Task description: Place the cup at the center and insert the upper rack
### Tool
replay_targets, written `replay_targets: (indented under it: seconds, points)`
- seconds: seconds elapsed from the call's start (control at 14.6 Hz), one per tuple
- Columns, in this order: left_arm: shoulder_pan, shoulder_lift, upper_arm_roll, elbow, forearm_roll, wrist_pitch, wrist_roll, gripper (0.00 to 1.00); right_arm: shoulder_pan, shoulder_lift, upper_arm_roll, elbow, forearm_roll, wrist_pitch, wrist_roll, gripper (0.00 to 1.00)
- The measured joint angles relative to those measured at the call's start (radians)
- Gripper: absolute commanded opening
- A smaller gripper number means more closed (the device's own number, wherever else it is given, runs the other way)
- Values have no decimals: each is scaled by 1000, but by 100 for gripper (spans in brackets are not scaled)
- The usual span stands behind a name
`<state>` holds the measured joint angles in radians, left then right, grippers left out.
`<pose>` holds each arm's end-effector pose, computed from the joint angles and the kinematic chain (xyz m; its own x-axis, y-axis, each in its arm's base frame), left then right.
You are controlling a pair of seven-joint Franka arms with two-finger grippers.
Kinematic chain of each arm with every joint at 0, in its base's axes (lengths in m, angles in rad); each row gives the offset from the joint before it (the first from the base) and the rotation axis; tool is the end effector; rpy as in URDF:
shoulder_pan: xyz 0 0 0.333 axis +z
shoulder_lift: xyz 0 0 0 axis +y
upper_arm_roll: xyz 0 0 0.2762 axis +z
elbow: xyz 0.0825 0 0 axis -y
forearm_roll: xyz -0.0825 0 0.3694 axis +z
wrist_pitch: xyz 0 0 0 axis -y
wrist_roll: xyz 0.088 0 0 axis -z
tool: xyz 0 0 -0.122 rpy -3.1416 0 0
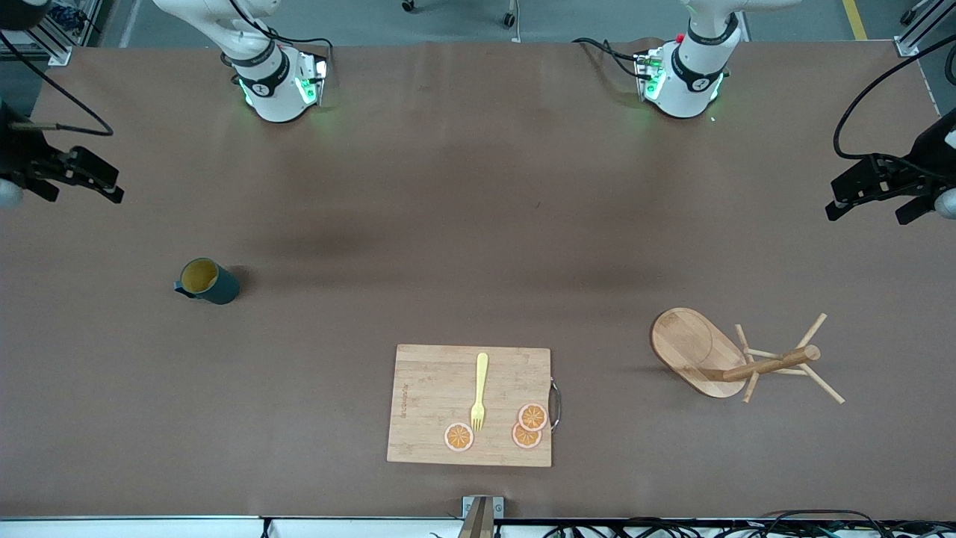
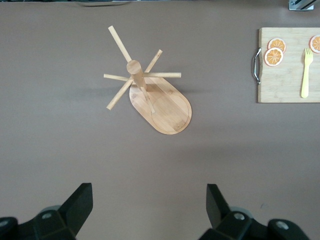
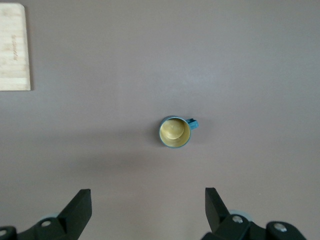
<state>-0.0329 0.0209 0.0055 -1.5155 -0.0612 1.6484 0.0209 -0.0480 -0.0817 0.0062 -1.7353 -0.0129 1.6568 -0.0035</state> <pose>0.5553 -0.0223 0.5914 0.9927 -0.0433 0.1129 -0.0502 -0.9970 0.0587 0.5225 -0.0232 0.5450 0.9993 -0.0372 0.0031 -0.0372 -0.9992 0.0134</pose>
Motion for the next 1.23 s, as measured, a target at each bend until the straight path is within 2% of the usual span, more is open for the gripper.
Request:
replay_targets:
  seconds: [0.34, 1.03, 1.23]
  points:
    - [0, 0, 0, 0, 0, 0, 0, 100, 0, 130, -1, -16, 0, 7, 0, 100]
    - [-1, 0, 0, 1, 0, 0, 0, 100, 3, 471, -3, -25, -1, 134, 0, 100]
    - [-1, 0, 0, 1, 0, 0, 0, 100, 11, 517, -2, -25, -2, 136, 0, 100]
